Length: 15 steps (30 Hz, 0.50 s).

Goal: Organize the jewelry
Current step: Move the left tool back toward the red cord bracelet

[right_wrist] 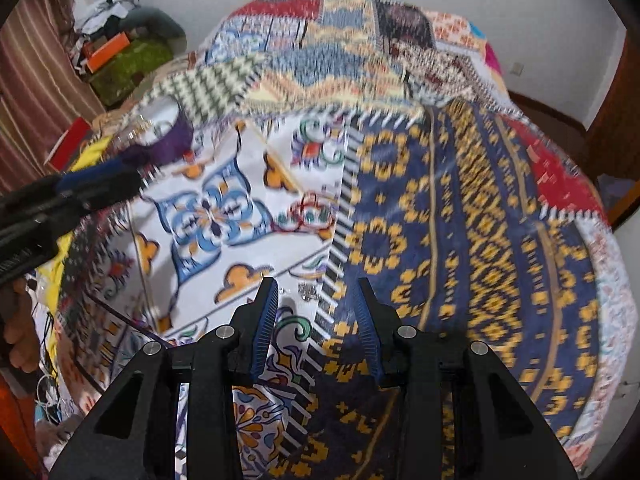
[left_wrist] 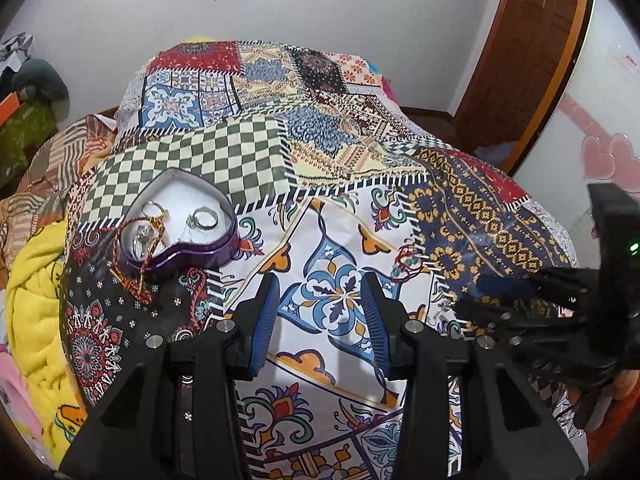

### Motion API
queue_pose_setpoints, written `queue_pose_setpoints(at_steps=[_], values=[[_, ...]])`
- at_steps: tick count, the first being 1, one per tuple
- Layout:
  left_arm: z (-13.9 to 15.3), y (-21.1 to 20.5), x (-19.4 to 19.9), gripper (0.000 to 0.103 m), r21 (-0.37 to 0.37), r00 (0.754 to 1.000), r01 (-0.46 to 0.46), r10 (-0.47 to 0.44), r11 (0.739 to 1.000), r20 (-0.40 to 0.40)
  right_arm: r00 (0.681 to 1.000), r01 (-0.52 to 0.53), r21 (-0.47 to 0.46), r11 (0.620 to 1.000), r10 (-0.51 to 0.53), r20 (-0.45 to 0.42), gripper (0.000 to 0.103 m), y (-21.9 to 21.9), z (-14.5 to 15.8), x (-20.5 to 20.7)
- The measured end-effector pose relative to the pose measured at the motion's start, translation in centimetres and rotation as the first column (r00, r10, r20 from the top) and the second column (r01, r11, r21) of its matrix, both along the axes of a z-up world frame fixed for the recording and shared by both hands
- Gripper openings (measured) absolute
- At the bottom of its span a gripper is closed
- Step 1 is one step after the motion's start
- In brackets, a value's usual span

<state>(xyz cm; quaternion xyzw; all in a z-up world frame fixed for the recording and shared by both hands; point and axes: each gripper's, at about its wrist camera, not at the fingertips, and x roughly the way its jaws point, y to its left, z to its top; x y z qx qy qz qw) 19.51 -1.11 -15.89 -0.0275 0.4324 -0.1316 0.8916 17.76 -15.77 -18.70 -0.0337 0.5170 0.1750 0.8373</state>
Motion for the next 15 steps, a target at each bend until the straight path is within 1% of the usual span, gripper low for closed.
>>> queue_pose_setpoints(at_steps=[3, 7, 9, 10, 11, 13, 15], values=[[-0.6, 0.1, 0.1, 0.041, 0.002, 1.000, -0.003, 0.003, 1.000, -0.014, 1.000, -0.011, -0.022, 1.000, 0.011, 0.009, 0.035, 0.1, -0.4, -0.1], [-1.1, 0.1, 0.3, 0.041, 0.003, 1.000, -0.004, 0.004, 1.000, -0.027, 0.999, -0.039, -0.025, 0.999, 0.039, 0.017, 0.035, 0.7, -0.9, -0.5], [-1.3, 0.1, 0.5, 0.041, 0.001, 1.000, -0.004, 0.004, 1.000, -0.030, 0.998, -0.050, -0.031, 0.998, 0.051, 0.025, 0.031, 0.9, -1.2, -0.7], [-1.4, 0.1, 0.5, 0.041, -0.001, 1.000, -0.004, 0.004, 1.000, -0.030, 0.998, -0.056, -0.019, 0.998, 0.056, 0.022, 0.026, 0.9, -1.4, -0.8], [-1.5, 0.1, 0.5, 0.041, -0.004, 1.000, -0.004, 0.004, 1.000, -0.031, 0.998, -0.054, -0.009, 0.999, 0.054, 0.022, 0.023, 0.9, -1.5, -0.5], [-1.6, 0.0, 0.6, 0.041, -0.006, 0.999, -0.002, 0.002, 1.000, -0.034, 0.999, -0.042, 0.010, 0.999, 0.042, 0.021, 0.012, 0.7, -1.6, -0.4], [-1.8, 0.0, 0.6, 0.041, -0.003, 0.999, -0.001, 0.001, 1.000, -0.035, 0.999, -0.034, 0.025, 0.999, 0.033, 0.021, 0.010, 0.6, -1.6, -0.2]])
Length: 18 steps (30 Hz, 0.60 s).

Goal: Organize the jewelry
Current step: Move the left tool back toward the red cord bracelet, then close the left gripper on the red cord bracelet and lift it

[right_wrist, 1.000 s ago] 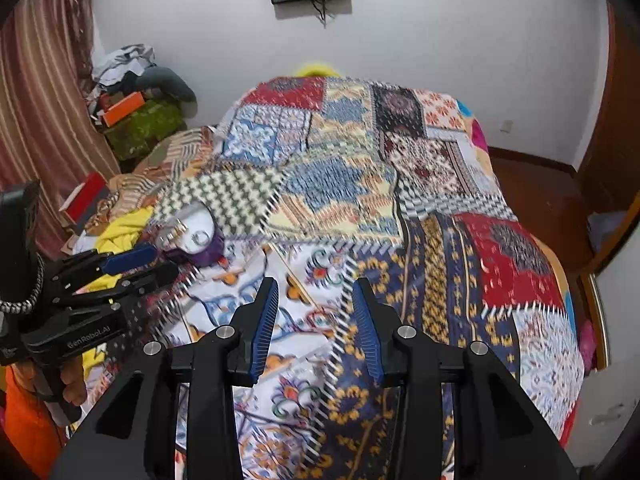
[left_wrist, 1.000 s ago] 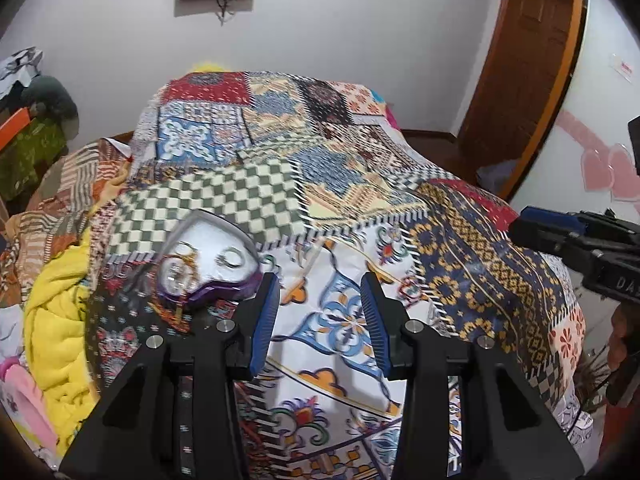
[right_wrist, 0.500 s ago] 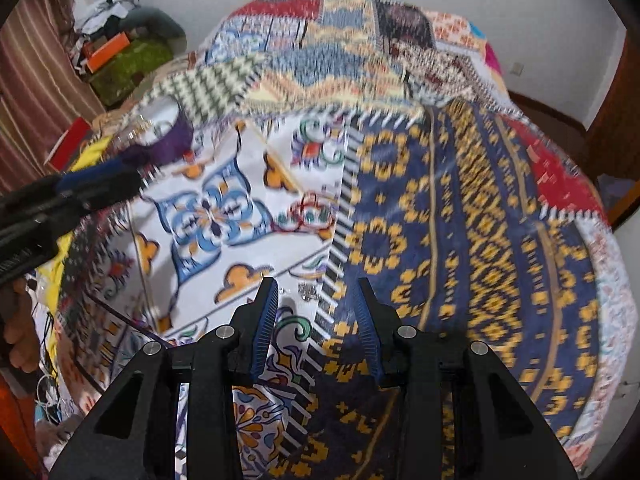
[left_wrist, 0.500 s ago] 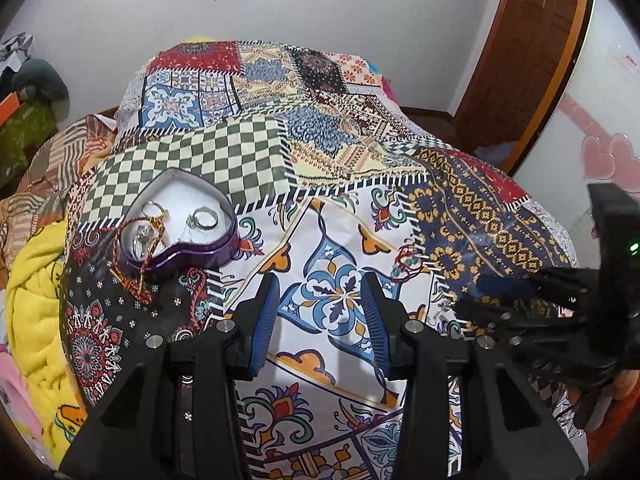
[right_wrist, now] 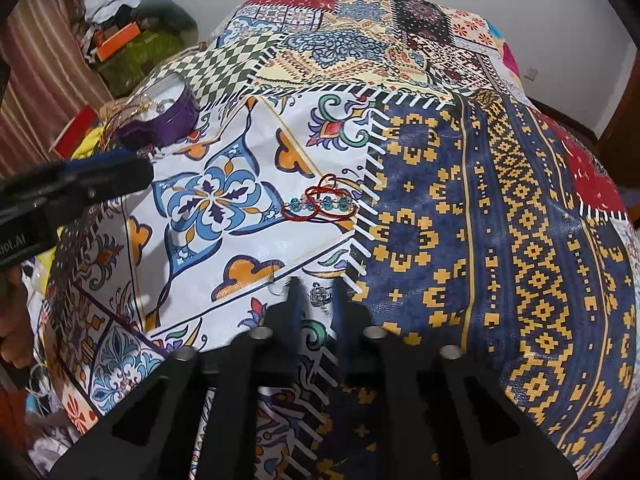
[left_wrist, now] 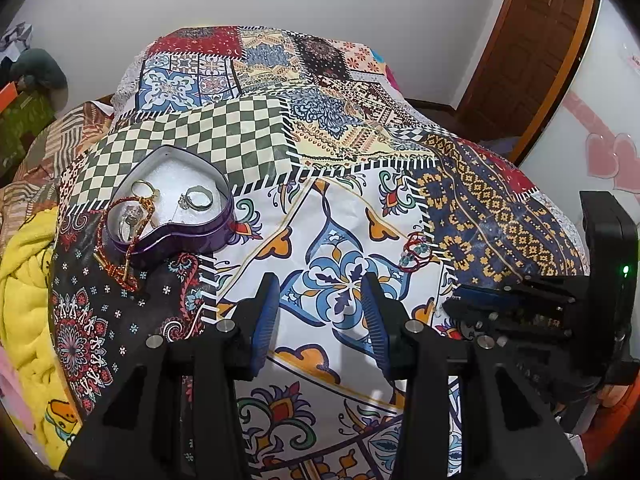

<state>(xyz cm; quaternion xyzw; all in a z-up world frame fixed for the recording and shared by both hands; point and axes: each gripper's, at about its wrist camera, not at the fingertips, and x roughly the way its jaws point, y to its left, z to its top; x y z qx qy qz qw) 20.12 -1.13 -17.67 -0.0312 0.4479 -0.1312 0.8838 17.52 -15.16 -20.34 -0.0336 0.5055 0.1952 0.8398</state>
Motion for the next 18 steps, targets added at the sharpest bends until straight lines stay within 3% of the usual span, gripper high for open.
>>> queue_pose_setpoints(at_steps=[9, 18], values=[[-0.7, -0.7, 0.7, 0.041, 0.003, 1.000, 0.019, -0.018, 1.000, -0.021, 0.999, 0.027, 0.067, 0.997, -0.030, 0.040, 0.009, -1.4, 2.2, 0.3], [-1.2, -4.8, 2.0, 0.041, 0.011, 0.993, 0.112, -0.112, 0.994, -0.037, 0.990, 0.076, 0.111, 0.991, -0.088, 0.108, 0.009, -3.8, 4.6, 1.3]])
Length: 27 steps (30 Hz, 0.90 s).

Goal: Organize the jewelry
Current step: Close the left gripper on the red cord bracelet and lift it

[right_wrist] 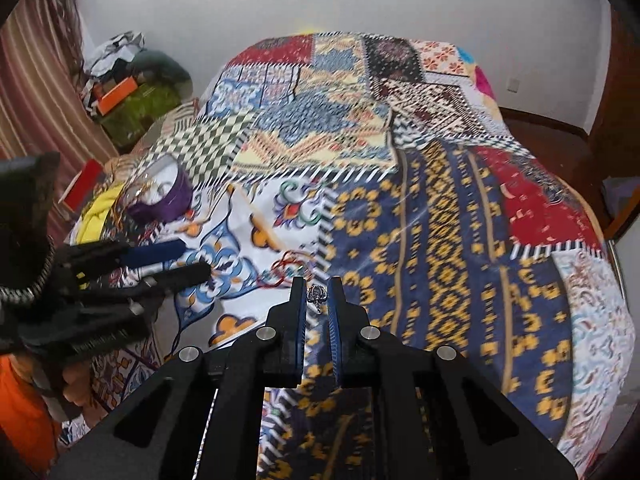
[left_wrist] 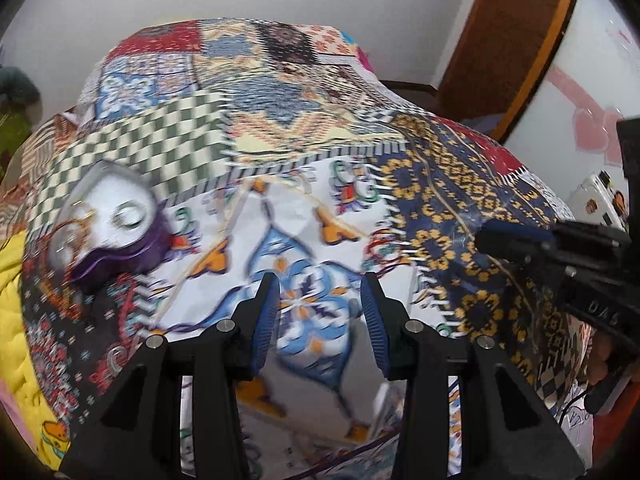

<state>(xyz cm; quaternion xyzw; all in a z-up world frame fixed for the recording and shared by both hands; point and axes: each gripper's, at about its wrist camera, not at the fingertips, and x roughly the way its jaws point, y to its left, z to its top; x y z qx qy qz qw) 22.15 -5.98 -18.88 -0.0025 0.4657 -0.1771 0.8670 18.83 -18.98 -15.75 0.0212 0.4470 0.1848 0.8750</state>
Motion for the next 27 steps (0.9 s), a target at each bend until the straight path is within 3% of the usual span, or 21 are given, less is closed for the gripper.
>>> queue_pose_setpoints(at_steps=[9, 11, 15, 16, 19, 27], values=[[-2.2, -4.2, 2.6, 0.041, 0.035, 0.996, 0.081, -0.079, 0.996, -0.039, 1.000, 0.027, 0.034, 0.999, -0.027, 0.012, 0.009, -1.7, 0.1, 0.9], [-3.0, -4.6, 3.2, 0.035, 0.038, 0.994, 0.092, -0.089, 0.995, -0.069, 1.000, 0.027, 0.041, 0.999, -0.027, 0.012, 0.009, -1.8, 0.1, 1.0], [-3.3, -5.3, 3.0, 0.035, 0.077, 0.993, 0.112, -0.108, 0.991, -0.051, 1.000, 0.026, 0.058, 0.998, -0.026, 0.009, 0.009, -2.0, -0.2, 1.2], [-3.3, -5.5, 3.0, 0.033, 0.084, 0.993, 0.115, -0.111, 0.990, -0.047, 1.000, 0.025, 0.060, 0.998, -0.025, 0.008, 0.009, -2.1, -0.2, 1.3], [-3.4, -6.0, 3.0, 0.007, 0.104, 0.992, 0.126, -0.123, 0.987, -0.037, 1.000, 0.019, 0.065, 0.998, -0.019, 0.008, 0.009, -2.1, -0.2, 1.3], [-3.2, -5.7, 3.1, 0.006, 0.080, 0.993, 0.110, -0.107, 0.991, -0.042, 1.000, 0.027, 0.066, 0.997, -0.028, 0.014, 0.009, -2.6, 0.2, 1.0]])
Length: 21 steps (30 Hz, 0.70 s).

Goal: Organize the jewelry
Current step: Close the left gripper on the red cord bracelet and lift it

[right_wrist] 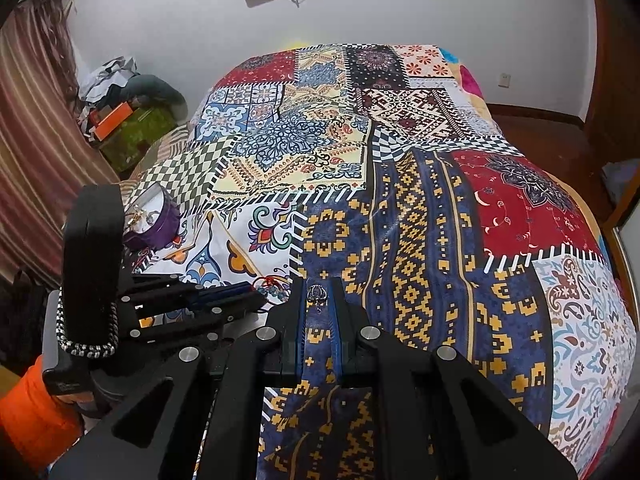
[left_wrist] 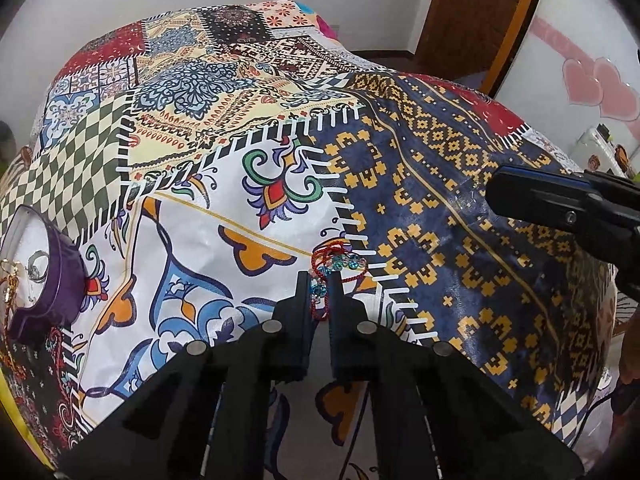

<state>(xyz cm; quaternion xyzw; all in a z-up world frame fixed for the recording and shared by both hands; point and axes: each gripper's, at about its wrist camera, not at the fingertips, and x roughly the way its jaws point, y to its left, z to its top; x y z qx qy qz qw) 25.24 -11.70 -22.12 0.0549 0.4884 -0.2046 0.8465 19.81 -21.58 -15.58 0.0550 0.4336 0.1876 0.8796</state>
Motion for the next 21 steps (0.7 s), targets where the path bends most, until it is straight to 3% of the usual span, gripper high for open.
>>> queue_pose_setpoints(at_steps=[10, 21], values=[[3.4, 3.2, -1.7, 0.006, -0.026, 0.992, -0.094, 0.096, 0.995, 0.088, 0.999, -0.007, 0.003, 1.000, 0.007, 0.041, 0.009, 0.7, 2.0, -0.6], [9.0, 7.2, -4.2, 0.006, -0.071, 0.958, -0.171, 0.182, 0.983, 0.223, 0.990, -0.056, 0.003, 0.998, 0.055, 0.128, 0.009, 4.1, 5.7, -1.1]])
